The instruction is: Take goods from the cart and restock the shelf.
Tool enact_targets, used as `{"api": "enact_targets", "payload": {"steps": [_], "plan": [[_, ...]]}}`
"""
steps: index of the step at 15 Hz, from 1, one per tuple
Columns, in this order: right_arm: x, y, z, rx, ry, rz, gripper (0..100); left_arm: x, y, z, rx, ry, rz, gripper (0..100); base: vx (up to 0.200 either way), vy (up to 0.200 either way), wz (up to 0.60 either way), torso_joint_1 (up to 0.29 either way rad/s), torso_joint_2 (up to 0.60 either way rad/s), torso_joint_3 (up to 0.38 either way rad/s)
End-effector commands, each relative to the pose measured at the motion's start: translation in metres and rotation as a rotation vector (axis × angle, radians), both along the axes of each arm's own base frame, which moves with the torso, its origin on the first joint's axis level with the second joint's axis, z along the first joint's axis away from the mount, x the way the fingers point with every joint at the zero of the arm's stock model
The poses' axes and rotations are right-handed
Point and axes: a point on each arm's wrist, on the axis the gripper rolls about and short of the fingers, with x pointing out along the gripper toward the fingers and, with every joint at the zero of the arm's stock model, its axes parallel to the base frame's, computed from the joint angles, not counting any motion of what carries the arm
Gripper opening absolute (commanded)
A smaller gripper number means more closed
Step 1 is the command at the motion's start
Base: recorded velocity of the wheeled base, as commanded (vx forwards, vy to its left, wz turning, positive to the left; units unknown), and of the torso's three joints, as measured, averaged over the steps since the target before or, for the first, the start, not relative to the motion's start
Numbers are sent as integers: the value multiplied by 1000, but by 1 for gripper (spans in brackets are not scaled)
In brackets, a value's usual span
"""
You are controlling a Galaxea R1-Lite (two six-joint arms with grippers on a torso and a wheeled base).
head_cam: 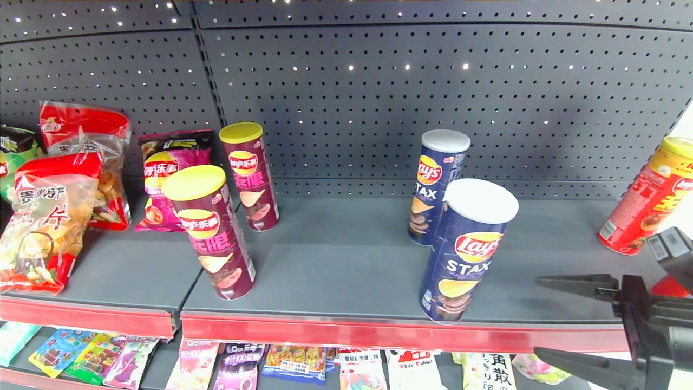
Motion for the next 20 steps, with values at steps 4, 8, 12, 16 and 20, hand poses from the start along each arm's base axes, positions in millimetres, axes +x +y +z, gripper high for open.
{"api": "enact_targets", "payload": {"steps": [4,8,12,16,20], "plan": [[28,-3,-15,-3,-13,141,100,0,0,0,0,1,1,100,0,0,0,0,0,0],[58,-2,-18,-24,-57,184,100,0,0,0,-1,1,1,100,0,0,0,0,0,0],[82,0,-12,-15,-85,198,100,0,0,0,-1,1,1,100,0,0,0,0,0,0],[93,0,-11,-1,-90,219,100,0,0,0,-1,1,1,100,0,0,0,0,0,0],[103,-2,-11,0,-93,208,100,0,0,0,-1,1,1,100,0,0,0,0,0,0]]}}
